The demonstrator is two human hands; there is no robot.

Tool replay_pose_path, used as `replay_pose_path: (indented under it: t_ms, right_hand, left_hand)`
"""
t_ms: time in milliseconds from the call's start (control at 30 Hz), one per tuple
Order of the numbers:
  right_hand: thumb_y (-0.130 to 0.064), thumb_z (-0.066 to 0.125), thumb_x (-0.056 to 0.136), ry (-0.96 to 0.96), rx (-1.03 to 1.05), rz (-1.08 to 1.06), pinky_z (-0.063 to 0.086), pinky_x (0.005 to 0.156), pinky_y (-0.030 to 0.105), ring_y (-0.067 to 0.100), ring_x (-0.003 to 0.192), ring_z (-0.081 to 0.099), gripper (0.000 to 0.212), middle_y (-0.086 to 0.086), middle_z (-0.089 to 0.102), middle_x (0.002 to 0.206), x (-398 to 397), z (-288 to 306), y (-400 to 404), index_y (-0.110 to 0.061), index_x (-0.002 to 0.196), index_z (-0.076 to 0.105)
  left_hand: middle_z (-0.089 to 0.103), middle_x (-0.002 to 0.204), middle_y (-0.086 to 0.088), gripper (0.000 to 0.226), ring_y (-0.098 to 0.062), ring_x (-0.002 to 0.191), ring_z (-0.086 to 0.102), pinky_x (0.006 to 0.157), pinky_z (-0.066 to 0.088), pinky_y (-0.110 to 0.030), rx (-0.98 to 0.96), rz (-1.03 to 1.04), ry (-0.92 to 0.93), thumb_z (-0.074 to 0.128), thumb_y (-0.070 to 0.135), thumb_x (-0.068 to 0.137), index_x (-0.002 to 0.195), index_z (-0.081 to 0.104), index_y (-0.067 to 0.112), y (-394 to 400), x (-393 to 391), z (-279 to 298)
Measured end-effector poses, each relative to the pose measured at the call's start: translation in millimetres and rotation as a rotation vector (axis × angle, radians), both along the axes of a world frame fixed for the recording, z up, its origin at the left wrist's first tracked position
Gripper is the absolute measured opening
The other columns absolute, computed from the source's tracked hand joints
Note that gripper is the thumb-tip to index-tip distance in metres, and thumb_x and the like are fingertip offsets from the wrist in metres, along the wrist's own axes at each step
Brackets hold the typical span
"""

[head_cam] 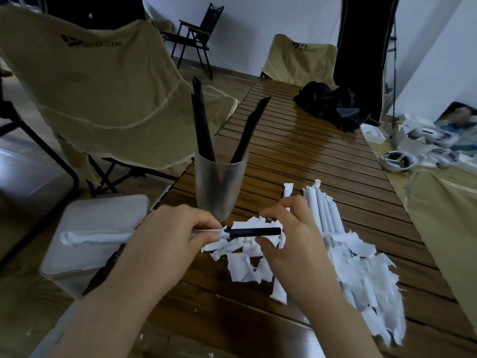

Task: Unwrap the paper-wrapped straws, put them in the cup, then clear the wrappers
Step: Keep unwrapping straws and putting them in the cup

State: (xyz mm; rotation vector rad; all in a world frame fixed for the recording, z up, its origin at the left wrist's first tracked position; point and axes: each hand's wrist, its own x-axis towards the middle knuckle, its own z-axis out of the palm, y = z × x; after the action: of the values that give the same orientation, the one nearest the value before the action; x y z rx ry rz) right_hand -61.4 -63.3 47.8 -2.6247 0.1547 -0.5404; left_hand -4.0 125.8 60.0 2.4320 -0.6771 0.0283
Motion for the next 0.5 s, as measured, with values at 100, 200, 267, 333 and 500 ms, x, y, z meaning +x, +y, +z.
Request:
replay_pose_path:
  t_ms: [100, 200, 267, 333, 500]
  right_hand:
    - [-0.03, 0.079, 0.073, -0.052, -0.127, 0.078, 0.046, 0.078, 0.027, 0.011, 0.097, 0.047, 0.026, -0.011, 0.051, 0.107, 1, -2, 4, -0.028, 0.096, 0.068]
    - [-0.025, 0.08, 0.073, -0.127, -0.195, 0.097, 0.042, 0.073, 0.031, 0.013, 0.087, 0.049, 0.015, -0.01, 0.059, 0.094, 3, -1, 4, -0.028, 0.086, 0.071]
    - [-0.021, 0.08, 0.073, -0.141, -0.192, 0.086, 0.036, 0.072, 0.029, 0.01, 0.081, 0.048, 0.014, -0.012, 0.062, 0.085, 3, -2, 0, -0.028, 0.081, 0.072]
    - [-0.018, 0.079, 0.074, -0.124, -0.156, 0.06, 0.032, 0.073, 0.028, 0.008, 0.08, 0.046, 0.014, -0.015, 0.061, 0.081, 2, -2, -6, -0.028, 0.08, 0.071]
    - [-0.018, 0.078, 0.074, -0.081, -0.12, 0.021, 0.032, 0.078, 0.03, 0.01, 0.082, 0.051, 0.018, -0.017, 0.062, 0.084, 2, -3, -14, -0.03, 0.085, 0.072]
  left_hand:
    - [0.068, 0.096, 0.022, 0.021, 0.007, 0.089, 0.058, 0.073, 0.039, -0.007, -0.011, -0.024, 0.003, 0.06, 0.04, 0.088, 0.107, 0.069, 0.039, -2, -2, 1]
    - [0.067, 0.098, 0.022, 0.022, 0.006, 0.093, 0.057, 0.08, 0.043, -0.013, -0.021, -0.041, 0.004, 0.06, 0.041, 0.088, 0.109, 0.066, 0.042, -5, -3, 3]
    - [0.066, 0.099, 0.022, 0.022, 0.004, 0.093, 0.057, 0.082, 0.044, -0.016, -0.01, -0.046, -0.001, 0.06, 0.042, 0.088, 0.11, 0.065, 0.043, -5, -3, 3]
    - [0.066, 0.097, 0.022, 0.022, 0.004, 0.09, 0.058, 0.079, 0.045, -0.017, -0.002, -0.022, -0.024, 0.058, 0.044, 0.088, 0.109, 0.065, 0.042, -2, -2, 1]
    - [0.065, 0.08, 0.017, 0.021, 0.0, 0.076, 0.058, 0.065, 0.041, -0.017, 0.067, 0.018, -0.023, 0.052, 0.048, 0.09, 0.102, 0.067, 0.04, 7, 2, -3]
